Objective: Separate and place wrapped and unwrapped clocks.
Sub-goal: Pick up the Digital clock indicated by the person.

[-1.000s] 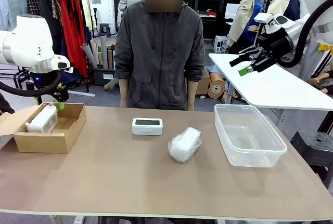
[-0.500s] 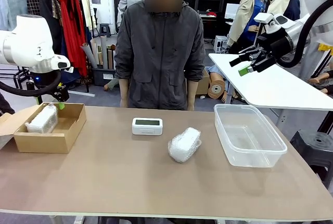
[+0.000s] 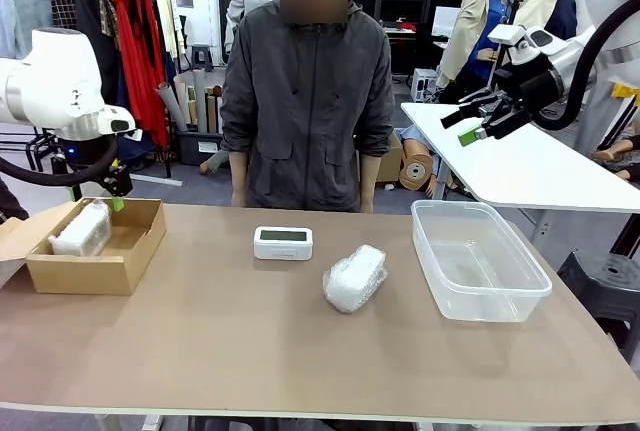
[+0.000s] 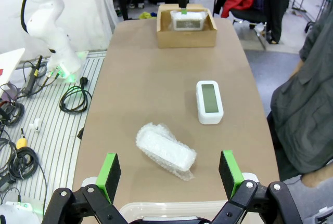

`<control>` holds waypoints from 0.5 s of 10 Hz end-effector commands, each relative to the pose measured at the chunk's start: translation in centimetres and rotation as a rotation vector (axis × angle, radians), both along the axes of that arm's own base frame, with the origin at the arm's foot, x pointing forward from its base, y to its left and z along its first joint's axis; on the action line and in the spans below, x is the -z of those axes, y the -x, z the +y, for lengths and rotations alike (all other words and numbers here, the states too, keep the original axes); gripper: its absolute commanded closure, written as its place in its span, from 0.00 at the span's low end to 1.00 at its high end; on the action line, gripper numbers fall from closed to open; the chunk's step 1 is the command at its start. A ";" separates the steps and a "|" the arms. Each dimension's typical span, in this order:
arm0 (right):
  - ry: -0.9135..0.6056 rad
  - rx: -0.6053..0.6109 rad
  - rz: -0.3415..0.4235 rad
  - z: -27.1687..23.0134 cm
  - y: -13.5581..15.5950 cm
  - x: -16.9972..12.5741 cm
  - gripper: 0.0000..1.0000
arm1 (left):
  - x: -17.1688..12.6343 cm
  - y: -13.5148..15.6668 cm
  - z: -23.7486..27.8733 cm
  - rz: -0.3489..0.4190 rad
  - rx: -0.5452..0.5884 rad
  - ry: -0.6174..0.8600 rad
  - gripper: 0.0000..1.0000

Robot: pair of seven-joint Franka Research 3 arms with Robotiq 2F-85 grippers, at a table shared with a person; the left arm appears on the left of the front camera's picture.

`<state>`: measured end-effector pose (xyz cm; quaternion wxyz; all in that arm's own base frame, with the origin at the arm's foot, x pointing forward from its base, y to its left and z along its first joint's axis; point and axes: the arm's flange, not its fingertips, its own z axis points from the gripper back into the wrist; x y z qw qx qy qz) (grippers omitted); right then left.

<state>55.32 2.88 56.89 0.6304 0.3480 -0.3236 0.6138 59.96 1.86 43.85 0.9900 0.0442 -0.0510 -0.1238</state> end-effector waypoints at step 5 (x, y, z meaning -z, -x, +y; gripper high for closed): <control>0.003 -0.002 -0.004 0.1 0.0 -0.2 0.00 | -5.1 1.0 1.4 0.234 0.650 0.311 0.00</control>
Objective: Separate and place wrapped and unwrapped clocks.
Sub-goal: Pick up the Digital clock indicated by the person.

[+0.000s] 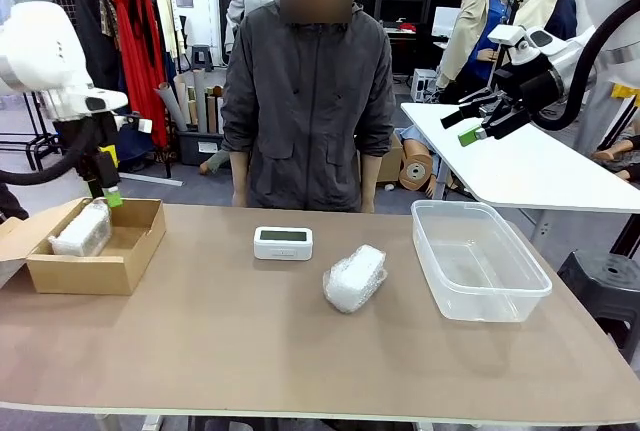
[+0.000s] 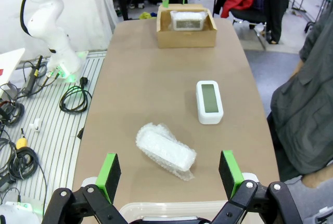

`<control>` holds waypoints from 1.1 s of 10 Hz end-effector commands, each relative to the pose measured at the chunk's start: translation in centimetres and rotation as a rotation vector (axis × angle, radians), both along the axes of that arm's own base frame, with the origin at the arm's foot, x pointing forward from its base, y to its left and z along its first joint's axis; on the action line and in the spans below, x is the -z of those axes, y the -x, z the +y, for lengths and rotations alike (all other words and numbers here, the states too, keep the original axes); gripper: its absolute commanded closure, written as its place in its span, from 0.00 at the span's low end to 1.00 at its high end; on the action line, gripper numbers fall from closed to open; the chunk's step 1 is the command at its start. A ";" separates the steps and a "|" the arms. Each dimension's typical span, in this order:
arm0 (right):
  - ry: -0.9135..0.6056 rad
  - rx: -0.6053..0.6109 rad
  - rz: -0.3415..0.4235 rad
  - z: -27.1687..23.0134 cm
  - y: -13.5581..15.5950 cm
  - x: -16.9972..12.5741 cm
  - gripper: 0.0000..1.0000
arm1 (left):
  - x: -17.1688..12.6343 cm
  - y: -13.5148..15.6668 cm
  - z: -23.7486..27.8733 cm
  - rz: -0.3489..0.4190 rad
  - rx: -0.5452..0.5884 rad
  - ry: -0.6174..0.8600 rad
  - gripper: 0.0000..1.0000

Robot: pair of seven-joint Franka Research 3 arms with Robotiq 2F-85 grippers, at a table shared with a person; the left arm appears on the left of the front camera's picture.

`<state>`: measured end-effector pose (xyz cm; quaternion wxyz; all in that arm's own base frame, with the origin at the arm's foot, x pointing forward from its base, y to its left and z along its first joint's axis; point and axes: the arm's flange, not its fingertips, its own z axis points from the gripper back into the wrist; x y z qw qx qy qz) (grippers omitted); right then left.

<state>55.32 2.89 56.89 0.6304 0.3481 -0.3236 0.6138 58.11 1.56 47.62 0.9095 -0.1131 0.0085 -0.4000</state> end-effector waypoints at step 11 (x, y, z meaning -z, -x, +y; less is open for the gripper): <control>0.003 -0.002 -0.004 0.1 0.0 -0.2 0.00 | -9.5 0.7 -0.7 -0.420 0.529 0.588 0.00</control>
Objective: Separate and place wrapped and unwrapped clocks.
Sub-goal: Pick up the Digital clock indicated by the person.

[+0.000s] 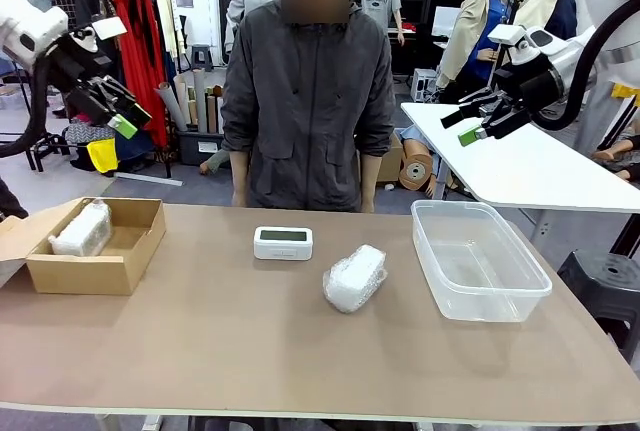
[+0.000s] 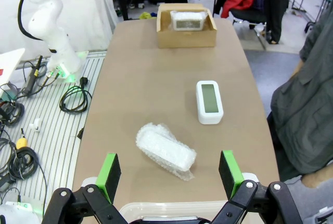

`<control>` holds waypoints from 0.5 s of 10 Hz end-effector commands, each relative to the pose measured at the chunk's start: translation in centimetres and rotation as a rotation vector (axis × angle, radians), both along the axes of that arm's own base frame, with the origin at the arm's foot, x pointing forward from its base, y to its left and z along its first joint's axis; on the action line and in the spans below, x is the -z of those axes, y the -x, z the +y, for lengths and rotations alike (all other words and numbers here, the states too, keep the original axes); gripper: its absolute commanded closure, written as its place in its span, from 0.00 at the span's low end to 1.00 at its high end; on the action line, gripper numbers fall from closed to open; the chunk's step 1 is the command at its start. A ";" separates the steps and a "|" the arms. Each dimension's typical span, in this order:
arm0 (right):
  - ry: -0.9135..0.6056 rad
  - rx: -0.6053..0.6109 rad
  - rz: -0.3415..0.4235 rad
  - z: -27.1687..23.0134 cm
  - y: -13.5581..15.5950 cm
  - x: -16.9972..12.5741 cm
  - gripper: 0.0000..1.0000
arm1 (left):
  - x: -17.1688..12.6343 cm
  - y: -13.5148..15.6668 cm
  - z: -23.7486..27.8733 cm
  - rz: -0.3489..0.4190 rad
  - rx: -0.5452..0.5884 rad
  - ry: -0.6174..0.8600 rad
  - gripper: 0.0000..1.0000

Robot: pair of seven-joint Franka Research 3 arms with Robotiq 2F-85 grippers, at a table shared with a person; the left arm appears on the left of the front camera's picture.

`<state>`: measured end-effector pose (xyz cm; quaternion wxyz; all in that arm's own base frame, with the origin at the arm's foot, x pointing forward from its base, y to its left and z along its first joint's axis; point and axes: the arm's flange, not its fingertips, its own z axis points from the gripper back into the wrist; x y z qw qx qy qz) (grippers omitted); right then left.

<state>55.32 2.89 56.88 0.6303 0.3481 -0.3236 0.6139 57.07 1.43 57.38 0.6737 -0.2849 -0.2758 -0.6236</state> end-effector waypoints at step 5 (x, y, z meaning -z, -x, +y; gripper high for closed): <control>0.003 -0.001 -0.004 0.1 0.0 -0.2 0.00 | 1.0 -1.2 -1.2 -0.161 0.013 -0.038 0.00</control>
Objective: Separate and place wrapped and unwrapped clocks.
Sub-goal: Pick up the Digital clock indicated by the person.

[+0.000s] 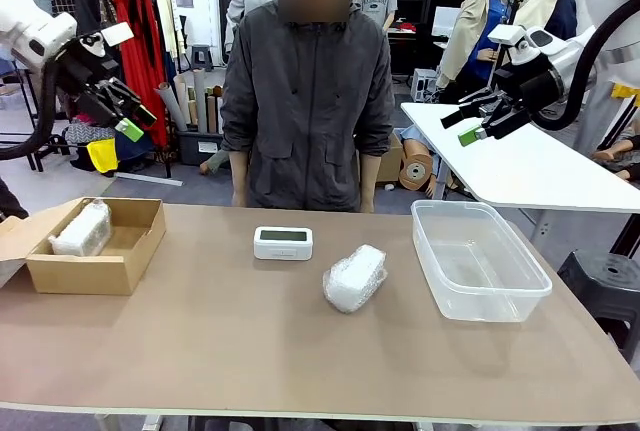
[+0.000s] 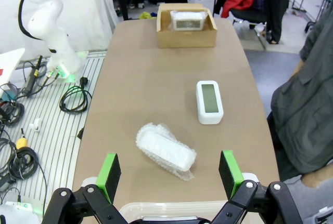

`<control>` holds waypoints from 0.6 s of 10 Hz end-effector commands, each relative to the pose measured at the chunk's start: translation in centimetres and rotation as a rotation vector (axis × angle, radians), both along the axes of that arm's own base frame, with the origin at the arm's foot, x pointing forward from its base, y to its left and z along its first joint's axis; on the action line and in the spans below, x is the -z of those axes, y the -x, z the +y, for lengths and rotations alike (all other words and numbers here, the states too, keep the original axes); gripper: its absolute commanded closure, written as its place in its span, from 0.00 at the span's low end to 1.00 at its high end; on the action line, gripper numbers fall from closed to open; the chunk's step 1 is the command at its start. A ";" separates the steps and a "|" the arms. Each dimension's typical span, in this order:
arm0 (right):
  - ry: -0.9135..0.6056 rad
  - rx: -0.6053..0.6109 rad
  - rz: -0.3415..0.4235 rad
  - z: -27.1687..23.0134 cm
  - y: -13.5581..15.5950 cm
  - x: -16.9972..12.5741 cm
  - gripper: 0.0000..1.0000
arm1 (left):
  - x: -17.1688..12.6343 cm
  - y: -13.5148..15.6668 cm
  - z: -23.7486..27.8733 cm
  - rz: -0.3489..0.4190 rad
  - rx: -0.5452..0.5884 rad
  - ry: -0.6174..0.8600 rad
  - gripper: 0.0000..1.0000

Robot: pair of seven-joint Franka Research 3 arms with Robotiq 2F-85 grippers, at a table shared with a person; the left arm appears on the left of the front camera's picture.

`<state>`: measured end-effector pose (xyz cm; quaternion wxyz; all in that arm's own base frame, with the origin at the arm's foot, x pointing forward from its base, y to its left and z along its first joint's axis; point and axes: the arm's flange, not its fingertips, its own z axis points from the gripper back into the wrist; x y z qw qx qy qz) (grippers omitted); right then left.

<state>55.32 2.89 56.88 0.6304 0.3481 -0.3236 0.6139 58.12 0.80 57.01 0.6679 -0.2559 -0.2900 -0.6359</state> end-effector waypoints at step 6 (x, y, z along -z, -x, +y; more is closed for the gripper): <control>0.003 -0.001 -0.004 0.1 0.0 -0.2 0.00 | 1.1 -1.5 -2.1 -0.163 0.104 0.006 0.00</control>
